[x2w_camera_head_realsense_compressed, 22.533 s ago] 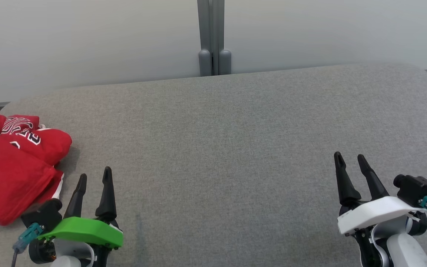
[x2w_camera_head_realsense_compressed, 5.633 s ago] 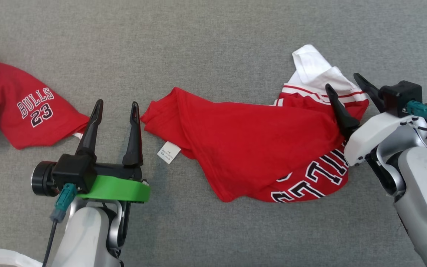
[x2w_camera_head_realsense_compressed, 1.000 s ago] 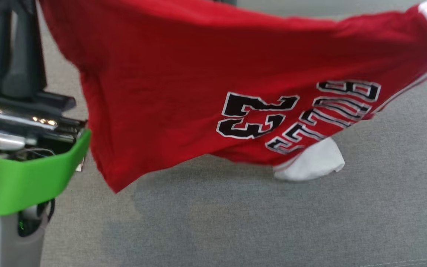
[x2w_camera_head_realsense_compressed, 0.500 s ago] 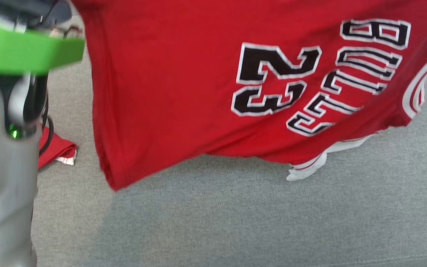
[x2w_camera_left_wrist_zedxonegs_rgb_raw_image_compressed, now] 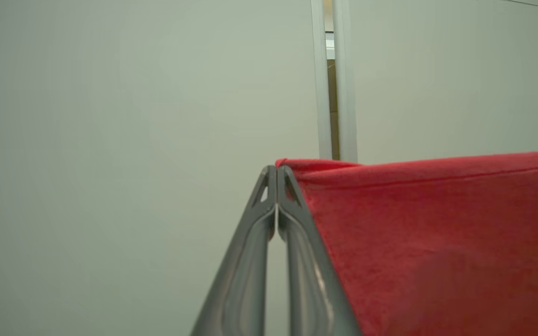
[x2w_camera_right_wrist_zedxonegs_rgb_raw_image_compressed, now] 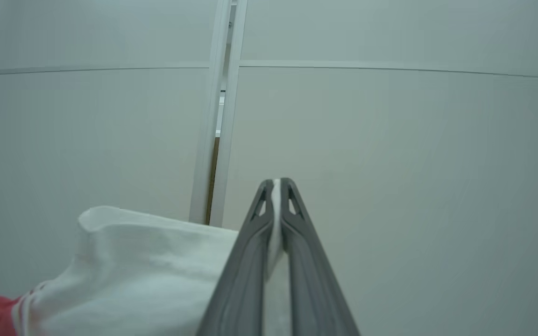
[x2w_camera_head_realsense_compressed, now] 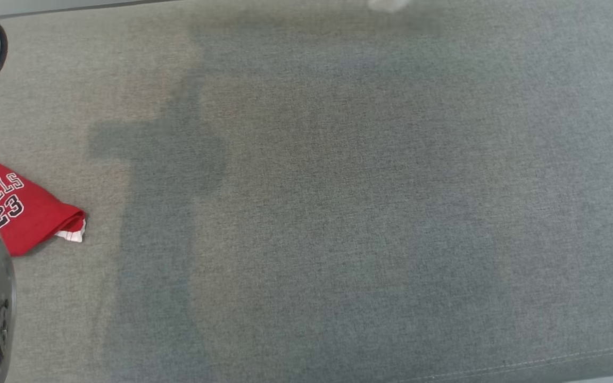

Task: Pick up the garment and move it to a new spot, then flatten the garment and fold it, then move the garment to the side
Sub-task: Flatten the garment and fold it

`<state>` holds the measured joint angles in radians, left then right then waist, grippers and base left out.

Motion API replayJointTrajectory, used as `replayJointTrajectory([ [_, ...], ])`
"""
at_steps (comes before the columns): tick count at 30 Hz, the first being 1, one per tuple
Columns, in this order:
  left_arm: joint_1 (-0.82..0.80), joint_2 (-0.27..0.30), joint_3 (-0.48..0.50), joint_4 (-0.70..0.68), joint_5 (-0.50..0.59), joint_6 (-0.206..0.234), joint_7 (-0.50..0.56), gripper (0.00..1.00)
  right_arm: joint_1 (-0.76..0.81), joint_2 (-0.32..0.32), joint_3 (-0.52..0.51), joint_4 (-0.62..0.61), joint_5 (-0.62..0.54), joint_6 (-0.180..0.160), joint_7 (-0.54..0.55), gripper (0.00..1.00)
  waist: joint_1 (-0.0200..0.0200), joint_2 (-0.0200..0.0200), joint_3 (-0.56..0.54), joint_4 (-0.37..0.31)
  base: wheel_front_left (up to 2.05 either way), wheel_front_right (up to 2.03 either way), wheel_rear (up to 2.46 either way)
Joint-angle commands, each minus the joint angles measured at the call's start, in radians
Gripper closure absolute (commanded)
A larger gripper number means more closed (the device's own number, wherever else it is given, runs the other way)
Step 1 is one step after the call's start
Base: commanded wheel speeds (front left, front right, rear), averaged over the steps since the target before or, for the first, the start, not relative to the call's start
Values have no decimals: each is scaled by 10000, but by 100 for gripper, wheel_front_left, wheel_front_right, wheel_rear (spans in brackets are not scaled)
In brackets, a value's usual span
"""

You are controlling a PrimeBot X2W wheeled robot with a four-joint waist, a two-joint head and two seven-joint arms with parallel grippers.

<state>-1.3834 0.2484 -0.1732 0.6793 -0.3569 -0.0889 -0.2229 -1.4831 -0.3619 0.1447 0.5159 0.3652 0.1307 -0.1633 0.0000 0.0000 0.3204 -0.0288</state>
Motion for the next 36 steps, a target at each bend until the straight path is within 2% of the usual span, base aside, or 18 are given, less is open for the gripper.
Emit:
replayJointTrajectory([
  [1,43,52,19,565,-20,-9,-78,100,21,259,237,625,40,1,-105,100,0,0,166,-136,0,0,0],
  [5,537,-76,3,2205,-88,-11,-221,100,342,883,791,2254,299,-1,-469,100,0,0,494,-266,0,0,0],
  [9,1407,-433,69,3623,-405,-89,-348,100,1374,1469,1308,3543,641,-1,-813,100,0,0,758,-289,0,0,0],
  [14,2670,-1017,-8,4770,-482,-213,-430,100,3281,1721,1680,4234,1394,-1,-1021,100,0,0,1030,-116,0,0,0],
  [17,3410,-1150,7,4684,-419,-236,-428,100,4634,1635,1349,3576,1782,-1,-1038,100,0,0,1034,-63,0,0,0],
  [21,4839,-1183,511,3770,-527,-134,-422,100,6886,1638,573,2185,2146,-1,-1021,100,0,0,867,-142,0,0,0],
  [26,7138,-1247,1261,1641,-192,82,-425,100,9388,1692,-104,164,1970,-1,-1024,100,0,0,345,-262,0,0,0],
  [31,9855,-1193,1467,-556,385,128,-413,100,11761,1899,-463,-1766,1554,-3,-1019,100,0,0,-487,-448,0,0,0],
  [36,12157,-1142,1556,-2630,595,679,-189,100,13970,2074,-885,-3306,1233,-4,-1019,100,0,0,-1125,-449,0,0,0],
])
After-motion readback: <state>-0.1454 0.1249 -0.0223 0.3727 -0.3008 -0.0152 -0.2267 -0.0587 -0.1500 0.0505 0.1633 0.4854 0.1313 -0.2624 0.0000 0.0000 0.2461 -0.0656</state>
